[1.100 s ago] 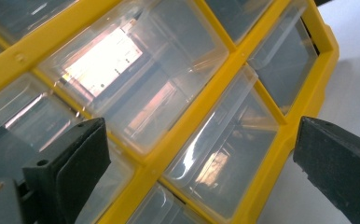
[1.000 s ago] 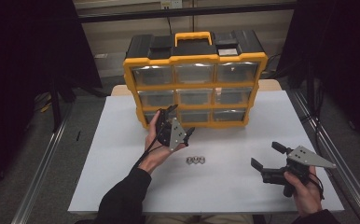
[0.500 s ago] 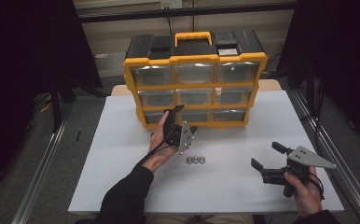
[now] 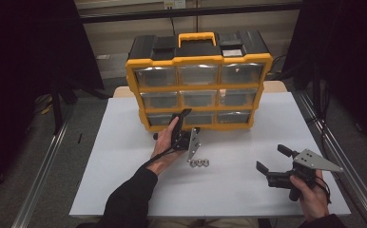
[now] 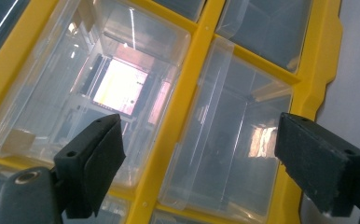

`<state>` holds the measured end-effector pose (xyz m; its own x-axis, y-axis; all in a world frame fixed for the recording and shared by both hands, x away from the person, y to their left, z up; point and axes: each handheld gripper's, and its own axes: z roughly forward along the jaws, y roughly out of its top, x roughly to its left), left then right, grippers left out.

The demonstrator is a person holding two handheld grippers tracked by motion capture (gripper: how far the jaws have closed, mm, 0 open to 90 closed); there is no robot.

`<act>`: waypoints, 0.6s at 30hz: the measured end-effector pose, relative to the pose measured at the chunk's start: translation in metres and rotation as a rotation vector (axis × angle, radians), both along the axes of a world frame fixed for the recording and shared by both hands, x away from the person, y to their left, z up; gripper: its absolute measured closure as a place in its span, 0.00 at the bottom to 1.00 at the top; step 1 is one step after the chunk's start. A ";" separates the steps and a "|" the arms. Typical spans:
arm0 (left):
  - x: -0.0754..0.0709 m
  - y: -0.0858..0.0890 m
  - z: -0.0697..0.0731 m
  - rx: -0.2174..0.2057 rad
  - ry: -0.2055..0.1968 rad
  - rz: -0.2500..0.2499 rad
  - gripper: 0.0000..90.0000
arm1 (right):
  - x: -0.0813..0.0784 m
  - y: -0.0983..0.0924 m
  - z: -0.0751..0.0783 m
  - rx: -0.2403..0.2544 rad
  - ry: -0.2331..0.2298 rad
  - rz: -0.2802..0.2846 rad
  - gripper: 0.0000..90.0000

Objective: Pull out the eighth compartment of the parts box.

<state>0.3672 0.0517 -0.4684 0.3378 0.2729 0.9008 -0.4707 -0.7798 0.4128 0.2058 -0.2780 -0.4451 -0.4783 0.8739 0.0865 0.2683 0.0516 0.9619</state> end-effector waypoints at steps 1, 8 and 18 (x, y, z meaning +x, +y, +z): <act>0.000 0.000 0.000 0.000 -0.003 0.003 0.20 | 0.000 0.000 0.000 0.001 -0.001 0.004 0.01; -0.001 -0.003 -0.004 0.069 -0.082 -0.015 0.47 | -0.002 -0.003 -0.001 0.005 0.003 -0.003 0.01; 0.000 -0.006 -0.008 0.099 -0.127 -0.011 0.61 | -0.002 -0.003 -0.001 0.006 0.004 -0.003 0.01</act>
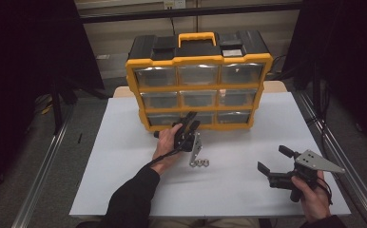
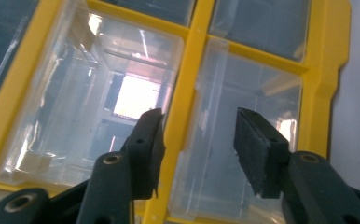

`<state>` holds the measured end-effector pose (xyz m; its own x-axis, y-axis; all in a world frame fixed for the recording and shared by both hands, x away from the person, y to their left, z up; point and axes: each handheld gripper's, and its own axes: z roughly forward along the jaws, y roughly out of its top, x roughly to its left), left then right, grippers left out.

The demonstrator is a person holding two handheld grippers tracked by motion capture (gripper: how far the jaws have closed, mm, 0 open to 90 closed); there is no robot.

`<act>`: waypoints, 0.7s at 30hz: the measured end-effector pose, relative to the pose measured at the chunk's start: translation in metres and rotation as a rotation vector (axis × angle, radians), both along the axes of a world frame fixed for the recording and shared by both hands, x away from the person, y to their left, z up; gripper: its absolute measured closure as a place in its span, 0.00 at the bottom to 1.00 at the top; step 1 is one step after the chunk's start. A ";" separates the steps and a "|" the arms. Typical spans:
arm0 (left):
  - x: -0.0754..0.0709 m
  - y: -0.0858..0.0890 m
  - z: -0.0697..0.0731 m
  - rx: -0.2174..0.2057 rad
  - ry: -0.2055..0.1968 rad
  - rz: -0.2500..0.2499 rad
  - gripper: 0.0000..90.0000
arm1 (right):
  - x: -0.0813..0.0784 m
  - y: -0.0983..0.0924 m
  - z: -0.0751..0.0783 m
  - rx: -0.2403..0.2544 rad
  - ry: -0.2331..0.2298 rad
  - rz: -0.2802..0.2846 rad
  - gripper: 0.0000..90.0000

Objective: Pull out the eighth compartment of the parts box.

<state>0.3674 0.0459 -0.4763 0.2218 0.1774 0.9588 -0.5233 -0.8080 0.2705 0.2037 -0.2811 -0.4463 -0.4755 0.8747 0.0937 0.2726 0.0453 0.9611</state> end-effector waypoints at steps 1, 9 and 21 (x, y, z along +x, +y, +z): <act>0.000 0.001 0.000 0.007 0.003 0.011 0.62 | 0.000 0.000 0.000 0.000 -0.001 0.000 0.01; 0.004 0.001 -0.004 0.057 -0.005 0.049 0.65 | 0.000 0.000 0.000 -0.001 -0.001 -0.001 0.01; 0.004 -0.001 -0.008 0.155 -0.108 0.126 0.77 | 0.000 0.000 0.000 0.000 -0.002 0.000 0.01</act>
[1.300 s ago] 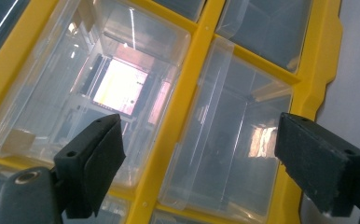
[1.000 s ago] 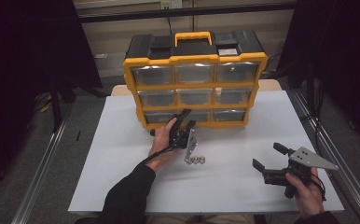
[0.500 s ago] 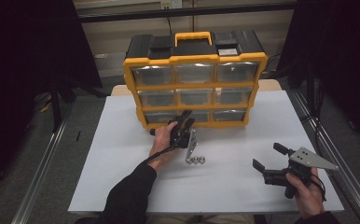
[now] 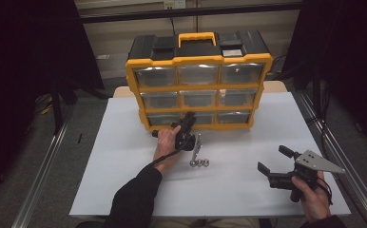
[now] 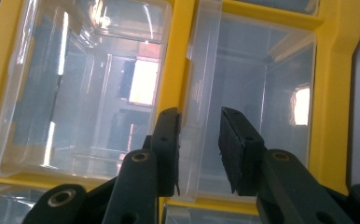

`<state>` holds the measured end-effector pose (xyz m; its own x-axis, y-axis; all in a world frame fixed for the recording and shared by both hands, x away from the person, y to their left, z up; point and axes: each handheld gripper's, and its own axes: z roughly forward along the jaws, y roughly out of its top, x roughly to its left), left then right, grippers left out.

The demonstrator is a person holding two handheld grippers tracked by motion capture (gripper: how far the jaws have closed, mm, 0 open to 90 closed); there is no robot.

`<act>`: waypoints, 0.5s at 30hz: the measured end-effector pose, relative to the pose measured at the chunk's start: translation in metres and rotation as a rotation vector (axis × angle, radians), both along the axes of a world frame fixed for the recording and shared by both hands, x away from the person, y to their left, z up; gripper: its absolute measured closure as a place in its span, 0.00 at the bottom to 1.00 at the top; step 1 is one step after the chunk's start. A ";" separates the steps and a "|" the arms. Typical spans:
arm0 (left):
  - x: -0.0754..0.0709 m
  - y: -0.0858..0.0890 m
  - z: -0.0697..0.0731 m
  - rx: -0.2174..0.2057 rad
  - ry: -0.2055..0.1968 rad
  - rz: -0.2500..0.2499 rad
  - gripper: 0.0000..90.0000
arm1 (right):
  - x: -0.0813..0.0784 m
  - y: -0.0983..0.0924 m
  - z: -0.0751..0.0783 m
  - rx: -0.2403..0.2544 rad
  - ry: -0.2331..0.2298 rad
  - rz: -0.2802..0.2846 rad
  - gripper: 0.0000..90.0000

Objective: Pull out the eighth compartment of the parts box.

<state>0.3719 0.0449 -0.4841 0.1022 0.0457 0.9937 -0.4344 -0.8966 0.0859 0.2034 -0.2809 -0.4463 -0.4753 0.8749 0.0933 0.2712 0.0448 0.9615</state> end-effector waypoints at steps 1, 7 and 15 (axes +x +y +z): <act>-0.001 0.000 0.000 0.003 -0.013 0.007 0.78 | 0.000 0.000 0.000 0.000 0.000 0.002 0.01; -0.001 -0.002 -0.003 0.003 -0.050 0.013 0.80 | 0.000 0.000 0.000 0.000 -0.002 0.005 0.01; -0.001 -0.004 -0.007 0.020 -0.086 0.032 0.81 | 0.001 0.000 0.000 -0.001 -0.001 0.010 0.01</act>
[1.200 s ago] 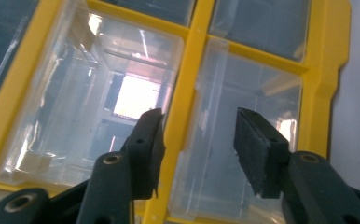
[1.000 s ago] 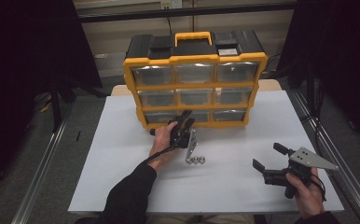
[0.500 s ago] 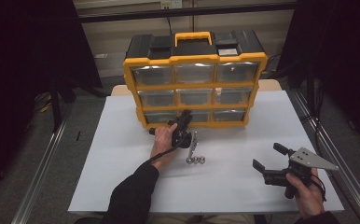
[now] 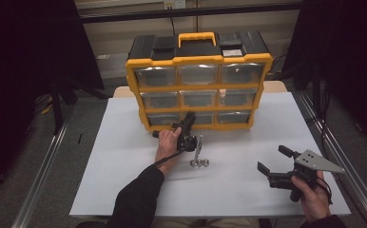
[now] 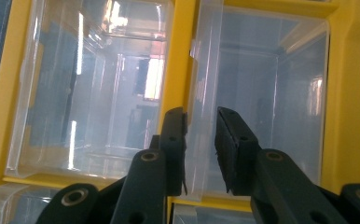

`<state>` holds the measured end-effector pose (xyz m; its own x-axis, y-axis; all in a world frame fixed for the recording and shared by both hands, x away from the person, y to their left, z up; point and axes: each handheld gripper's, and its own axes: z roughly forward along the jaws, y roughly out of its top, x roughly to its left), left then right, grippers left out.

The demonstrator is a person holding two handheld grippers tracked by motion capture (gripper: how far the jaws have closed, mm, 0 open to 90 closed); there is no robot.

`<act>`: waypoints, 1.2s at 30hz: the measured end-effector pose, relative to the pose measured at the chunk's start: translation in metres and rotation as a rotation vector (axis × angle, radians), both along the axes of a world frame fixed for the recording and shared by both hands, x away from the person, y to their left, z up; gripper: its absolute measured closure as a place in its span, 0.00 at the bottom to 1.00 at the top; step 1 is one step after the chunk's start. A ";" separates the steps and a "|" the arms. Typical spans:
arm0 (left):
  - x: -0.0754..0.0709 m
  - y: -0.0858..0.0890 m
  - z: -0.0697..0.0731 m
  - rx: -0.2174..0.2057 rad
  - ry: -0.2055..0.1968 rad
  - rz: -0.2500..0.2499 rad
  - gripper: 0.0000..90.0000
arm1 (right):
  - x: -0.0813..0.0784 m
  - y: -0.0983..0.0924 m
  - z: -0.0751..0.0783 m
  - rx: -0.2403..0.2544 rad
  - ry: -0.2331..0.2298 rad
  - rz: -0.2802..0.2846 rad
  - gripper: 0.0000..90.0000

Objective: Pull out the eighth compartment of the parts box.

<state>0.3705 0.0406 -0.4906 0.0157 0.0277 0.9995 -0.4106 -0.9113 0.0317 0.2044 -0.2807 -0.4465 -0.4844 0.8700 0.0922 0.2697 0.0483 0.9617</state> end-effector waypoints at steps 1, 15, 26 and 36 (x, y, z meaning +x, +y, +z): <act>0.000 0.000 0.000 0.006 -0.006 0.003 0.81 | 0.000 0.000 0.000 -0.003 -0.002 0.002 0.02; 0.000 -0.001 -0.002 0.018 -0.028 0.009 0.86 | 0.001 0.000 -0.001 0.003 0.000 0.009 0.02; -0.003 0.000 -0.001 0.025 -0.033 0.015 0.87 | 0.000 -0.002 -0.001 0.004 0.000 0.001 0.02; -0.009 0.002 -0.001 0.009 -0.023 -0.002 0.87 | -0.003 -0.002 0.000 0.003 -0.001 -0.005 0.01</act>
<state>0.3611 0.0428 -0.4920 -0.0073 0.0189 0.9998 -0.4126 -0.9108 0.0142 0.2014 -0.2828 -0.4464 -0.4801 0.8721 0.0943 0.2691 0.0441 0.9621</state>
